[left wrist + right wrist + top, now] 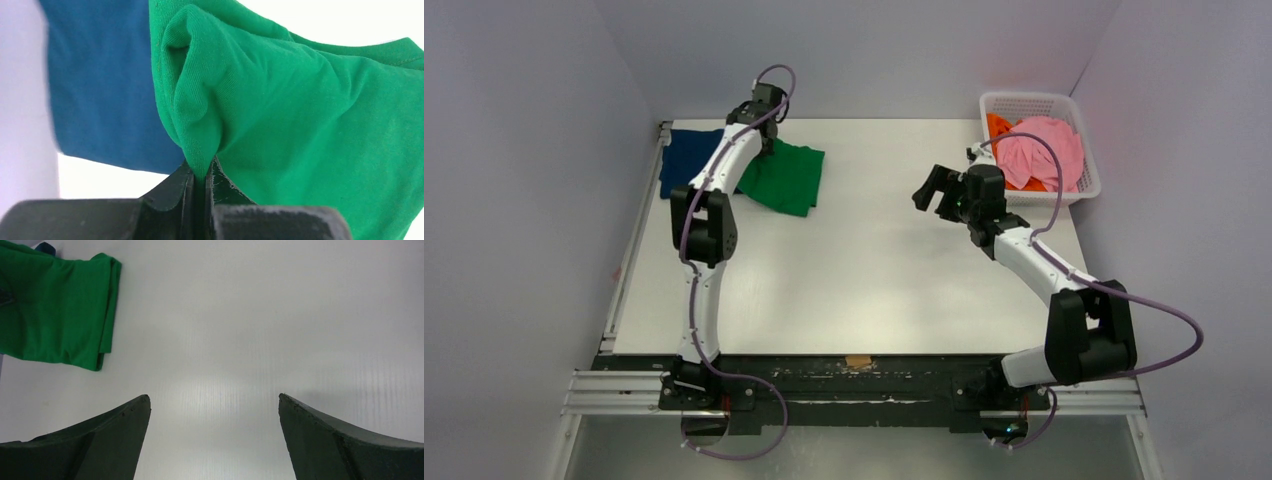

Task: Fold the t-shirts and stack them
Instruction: Put the neatly folded tshirt into the corner of the board with the left arm

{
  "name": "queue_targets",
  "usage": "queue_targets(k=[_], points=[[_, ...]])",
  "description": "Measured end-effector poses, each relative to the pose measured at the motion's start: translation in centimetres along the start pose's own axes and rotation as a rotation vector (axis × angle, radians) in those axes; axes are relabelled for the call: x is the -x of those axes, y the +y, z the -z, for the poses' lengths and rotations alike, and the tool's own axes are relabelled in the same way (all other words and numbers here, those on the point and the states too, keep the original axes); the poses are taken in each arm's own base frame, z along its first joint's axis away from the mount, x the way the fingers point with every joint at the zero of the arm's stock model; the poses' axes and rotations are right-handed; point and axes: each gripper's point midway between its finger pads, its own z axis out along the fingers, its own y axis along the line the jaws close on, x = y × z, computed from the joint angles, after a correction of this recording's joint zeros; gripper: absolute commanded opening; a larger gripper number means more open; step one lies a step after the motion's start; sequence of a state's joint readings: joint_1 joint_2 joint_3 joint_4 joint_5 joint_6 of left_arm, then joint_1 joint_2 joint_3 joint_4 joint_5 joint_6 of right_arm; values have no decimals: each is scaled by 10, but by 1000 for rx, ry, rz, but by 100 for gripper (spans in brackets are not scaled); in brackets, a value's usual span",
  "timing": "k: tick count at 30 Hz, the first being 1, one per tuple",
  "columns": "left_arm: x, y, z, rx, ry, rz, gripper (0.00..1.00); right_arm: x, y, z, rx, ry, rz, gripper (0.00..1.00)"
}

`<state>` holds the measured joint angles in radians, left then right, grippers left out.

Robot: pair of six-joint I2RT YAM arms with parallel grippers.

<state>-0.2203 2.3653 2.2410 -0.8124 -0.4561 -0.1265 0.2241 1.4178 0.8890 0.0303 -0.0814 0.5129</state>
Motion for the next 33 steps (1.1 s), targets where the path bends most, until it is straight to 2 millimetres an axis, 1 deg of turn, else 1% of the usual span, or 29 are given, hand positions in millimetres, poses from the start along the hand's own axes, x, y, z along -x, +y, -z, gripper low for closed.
queue_targets(k=[3, 6, 8, 11, 14, 18, 21, 24, 31, 33], points=[[10, 35, -3, 84, -17, -27, 0, 5, -5, 2, -26, -32, 1, 99], [30, 69, 2, 166, -61, -45, 0, 7, -10, 2, -50, -52, 1, 99], [47, 87, 8, 209, -104, -43, 0, 8, -13, 1, -63, -59, 1, 99], [68, 104, 17, 254, -164, -44, 0, 9, -14, 1, -73, -67, 1, 99], [78, 109, 21, 265, -192, -47, 0, 10, -14, 1, -74, -72, 1, 99], [82, 114, 21, 259, -205, -33, 0, 11, -16, 1, -83, -79, 1, 99], [80, 122, 15, 235, -204, 11, 0, 12, -17, 1, -89, -82, 1, 99], [78, 138, 7, 223, -199, 71, 0, 12, -17, 1, -90, -83, 1, 99], [67, 188, -12, 212, -185, 230, 0, 10, -20, -1, -100, -78, 1, 99], [63, 198, -18, 220, -176, 250, 0, 8, -21, -4, -105, -71, 1, 99]])
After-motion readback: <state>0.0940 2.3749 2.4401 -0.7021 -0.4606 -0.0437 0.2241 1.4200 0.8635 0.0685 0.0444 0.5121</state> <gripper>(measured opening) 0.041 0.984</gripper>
